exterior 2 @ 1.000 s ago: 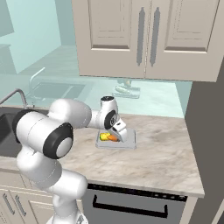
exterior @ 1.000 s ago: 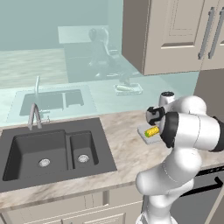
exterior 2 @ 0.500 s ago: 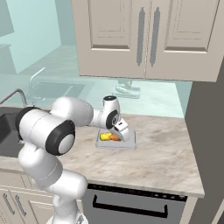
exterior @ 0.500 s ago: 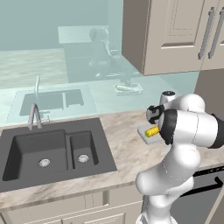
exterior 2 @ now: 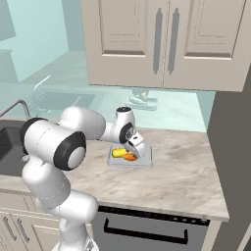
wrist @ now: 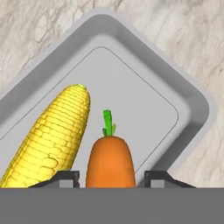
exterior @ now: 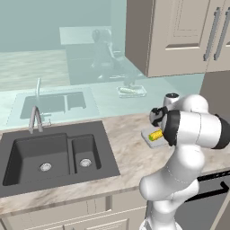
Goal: Take the carrot and corn out of the freezer and place them in the tupperware container on the counter. Then put the tupperware containing the vegetables back in the freezer.
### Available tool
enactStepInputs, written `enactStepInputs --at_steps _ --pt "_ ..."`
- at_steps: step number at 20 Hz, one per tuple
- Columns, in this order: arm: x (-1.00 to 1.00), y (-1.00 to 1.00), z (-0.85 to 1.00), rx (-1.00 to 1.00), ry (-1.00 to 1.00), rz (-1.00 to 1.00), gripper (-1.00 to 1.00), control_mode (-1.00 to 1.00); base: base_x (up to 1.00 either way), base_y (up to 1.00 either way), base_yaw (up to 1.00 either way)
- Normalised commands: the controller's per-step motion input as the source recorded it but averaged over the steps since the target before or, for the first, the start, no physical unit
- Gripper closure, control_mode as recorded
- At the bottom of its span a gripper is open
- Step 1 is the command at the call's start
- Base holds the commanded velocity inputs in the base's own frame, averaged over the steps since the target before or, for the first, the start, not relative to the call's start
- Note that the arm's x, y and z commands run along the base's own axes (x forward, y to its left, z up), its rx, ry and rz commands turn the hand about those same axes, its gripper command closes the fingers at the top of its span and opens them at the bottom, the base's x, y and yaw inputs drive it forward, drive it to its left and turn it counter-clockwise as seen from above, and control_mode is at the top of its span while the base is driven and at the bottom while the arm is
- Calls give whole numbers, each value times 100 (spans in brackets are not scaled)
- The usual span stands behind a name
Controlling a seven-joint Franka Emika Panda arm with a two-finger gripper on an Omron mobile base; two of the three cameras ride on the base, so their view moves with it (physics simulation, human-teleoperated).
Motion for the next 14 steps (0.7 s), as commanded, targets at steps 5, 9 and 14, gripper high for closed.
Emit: enactStepInputs --at_steps 5,9,14 --pt "0 0 0 0 -17 0 -100 -100 0 0 0" --pt "0 0 2 3 -23 0 -100 -100 0 0 0" --pt "-16 7 27 9 -13 2 -100 -100 0 0 0"
